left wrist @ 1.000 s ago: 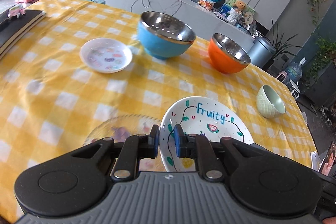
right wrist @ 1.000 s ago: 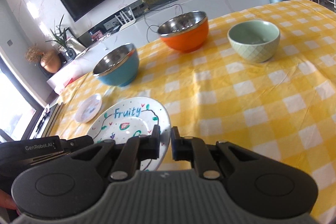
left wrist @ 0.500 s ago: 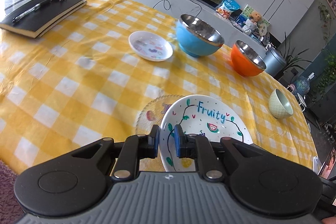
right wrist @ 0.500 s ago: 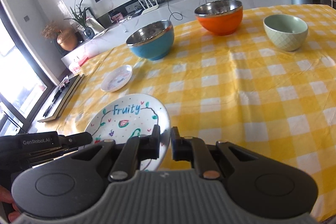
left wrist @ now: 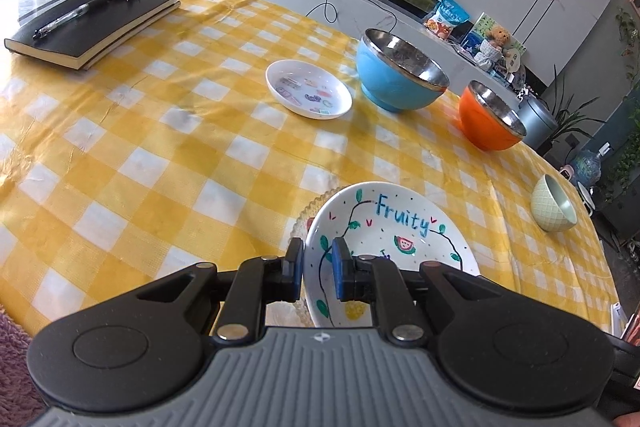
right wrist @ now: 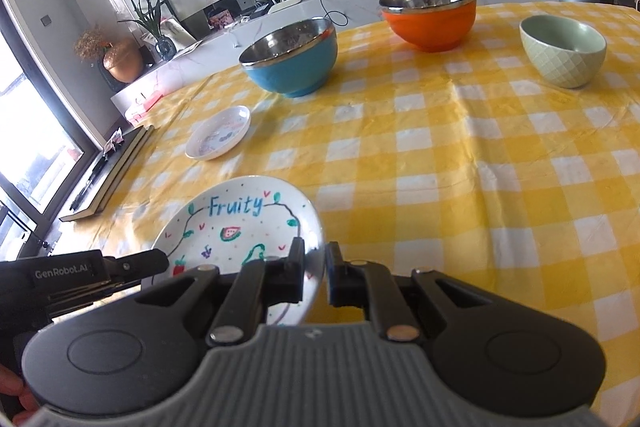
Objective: Organize plates and bowls
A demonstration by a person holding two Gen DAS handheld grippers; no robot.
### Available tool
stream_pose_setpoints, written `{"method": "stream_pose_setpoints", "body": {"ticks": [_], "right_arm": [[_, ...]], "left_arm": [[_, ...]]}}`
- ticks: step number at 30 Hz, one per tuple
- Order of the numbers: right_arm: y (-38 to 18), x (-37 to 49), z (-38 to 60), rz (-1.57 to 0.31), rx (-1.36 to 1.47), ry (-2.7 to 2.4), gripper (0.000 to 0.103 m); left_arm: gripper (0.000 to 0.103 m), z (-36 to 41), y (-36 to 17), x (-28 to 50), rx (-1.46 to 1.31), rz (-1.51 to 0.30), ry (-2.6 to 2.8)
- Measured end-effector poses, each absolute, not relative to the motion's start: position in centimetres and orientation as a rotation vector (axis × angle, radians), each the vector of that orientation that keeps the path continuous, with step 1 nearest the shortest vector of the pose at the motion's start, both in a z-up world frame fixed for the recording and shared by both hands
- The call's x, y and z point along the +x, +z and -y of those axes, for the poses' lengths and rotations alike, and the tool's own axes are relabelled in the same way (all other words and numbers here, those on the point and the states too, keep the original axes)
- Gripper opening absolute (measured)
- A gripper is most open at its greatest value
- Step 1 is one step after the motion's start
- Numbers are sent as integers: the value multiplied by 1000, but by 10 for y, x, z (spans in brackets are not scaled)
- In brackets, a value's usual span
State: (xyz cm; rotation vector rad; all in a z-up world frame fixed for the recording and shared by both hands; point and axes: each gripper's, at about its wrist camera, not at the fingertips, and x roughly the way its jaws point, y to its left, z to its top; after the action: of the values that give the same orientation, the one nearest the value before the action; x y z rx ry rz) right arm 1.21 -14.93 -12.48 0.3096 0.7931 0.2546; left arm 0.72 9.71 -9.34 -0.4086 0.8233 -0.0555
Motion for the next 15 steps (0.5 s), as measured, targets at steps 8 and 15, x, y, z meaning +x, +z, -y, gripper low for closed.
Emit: {"method": "stream_pose_setpoints", "body": {"ticks": [8,15], "right_arm": [[-129,18,146,-805,301,251,9],[-130,17,142,-802,277,248,9]], "left_arm": [[16,-93,-93,11,-366,-810,-48],[16,-89,-92,11,-327,-801,-34]]}}
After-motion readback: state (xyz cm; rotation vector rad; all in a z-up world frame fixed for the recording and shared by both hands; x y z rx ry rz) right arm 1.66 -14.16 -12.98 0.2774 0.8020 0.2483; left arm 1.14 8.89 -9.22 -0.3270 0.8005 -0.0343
